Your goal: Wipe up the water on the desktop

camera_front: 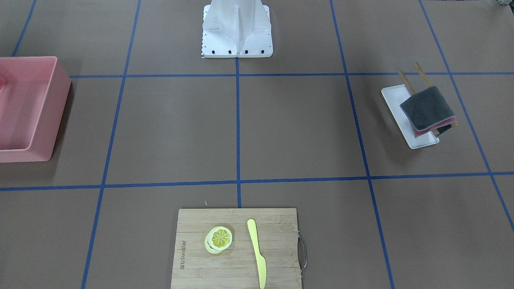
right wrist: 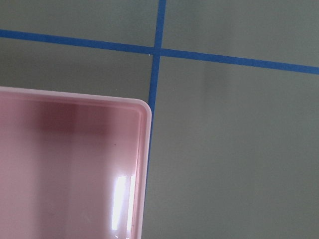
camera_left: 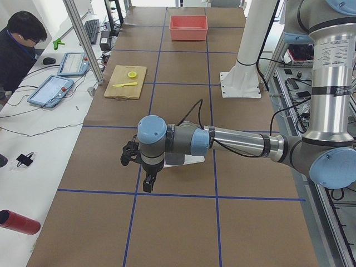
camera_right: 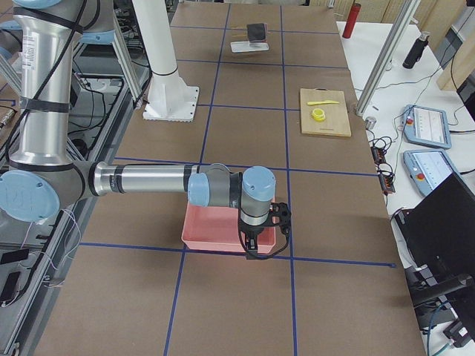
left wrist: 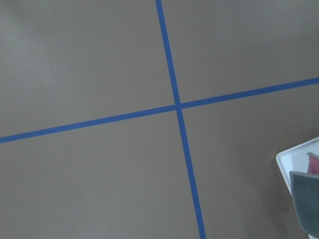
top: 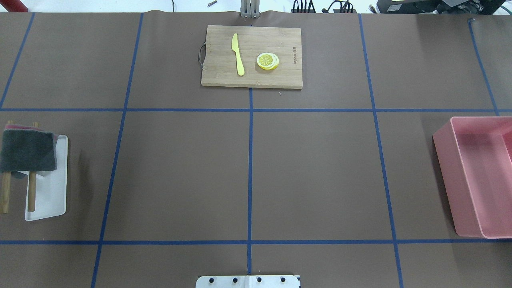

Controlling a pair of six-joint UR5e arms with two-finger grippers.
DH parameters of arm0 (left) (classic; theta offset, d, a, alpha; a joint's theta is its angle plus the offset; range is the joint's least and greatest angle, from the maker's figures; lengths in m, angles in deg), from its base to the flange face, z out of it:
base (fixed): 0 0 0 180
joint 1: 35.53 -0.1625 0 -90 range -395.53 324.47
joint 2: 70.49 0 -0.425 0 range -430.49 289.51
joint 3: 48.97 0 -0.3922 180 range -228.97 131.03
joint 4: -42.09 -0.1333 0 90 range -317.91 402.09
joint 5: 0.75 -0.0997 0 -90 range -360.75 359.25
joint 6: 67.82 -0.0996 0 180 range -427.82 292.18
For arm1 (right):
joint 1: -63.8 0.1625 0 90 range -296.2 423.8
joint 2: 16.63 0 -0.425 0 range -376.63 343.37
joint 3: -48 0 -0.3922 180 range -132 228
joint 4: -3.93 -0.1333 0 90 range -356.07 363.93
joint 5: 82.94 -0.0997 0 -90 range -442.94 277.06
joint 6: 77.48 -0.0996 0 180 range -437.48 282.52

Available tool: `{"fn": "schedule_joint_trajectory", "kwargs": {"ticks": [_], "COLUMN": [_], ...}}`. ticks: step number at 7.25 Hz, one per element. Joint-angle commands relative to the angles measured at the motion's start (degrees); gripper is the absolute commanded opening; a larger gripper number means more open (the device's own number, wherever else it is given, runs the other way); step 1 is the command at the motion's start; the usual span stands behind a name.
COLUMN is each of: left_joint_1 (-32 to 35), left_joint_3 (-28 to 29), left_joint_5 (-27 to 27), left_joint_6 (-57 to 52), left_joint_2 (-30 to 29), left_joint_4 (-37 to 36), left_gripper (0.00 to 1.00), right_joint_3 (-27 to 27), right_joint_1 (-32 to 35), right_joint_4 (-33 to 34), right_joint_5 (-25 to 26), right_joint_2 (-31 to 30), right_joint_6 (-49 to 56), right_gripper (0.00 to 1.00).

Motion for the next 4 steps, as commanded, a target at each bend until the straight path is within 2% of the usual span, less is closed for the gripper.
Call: {"fn": "schedule_joint_trajectory", "kwargs": {"ticks": [1,4], "left_joint_1": [-0.02,-0.11], "left_joint_3": [-0.48,-2.94], "left_joint_5": [0.09,-0.61], "left_joint_6": [-0.04,-0.4], "left_joint_2": [0.09,0.61], "left_joint_4": [0.09,-0.18], "left_gripper": [0.98,0.98], "right_joint_3": [-0.28,0.15], "right_joint_1": [0.02,-0.07], "right_joint_4": [0.05,-0.04], "right_joint_5": [-0.02,-0.37], "right_joint_2": [0.18,0.36], "right_joint_6": [-0.01,-0.09], "right_gripper": [1.0,1.0]}}
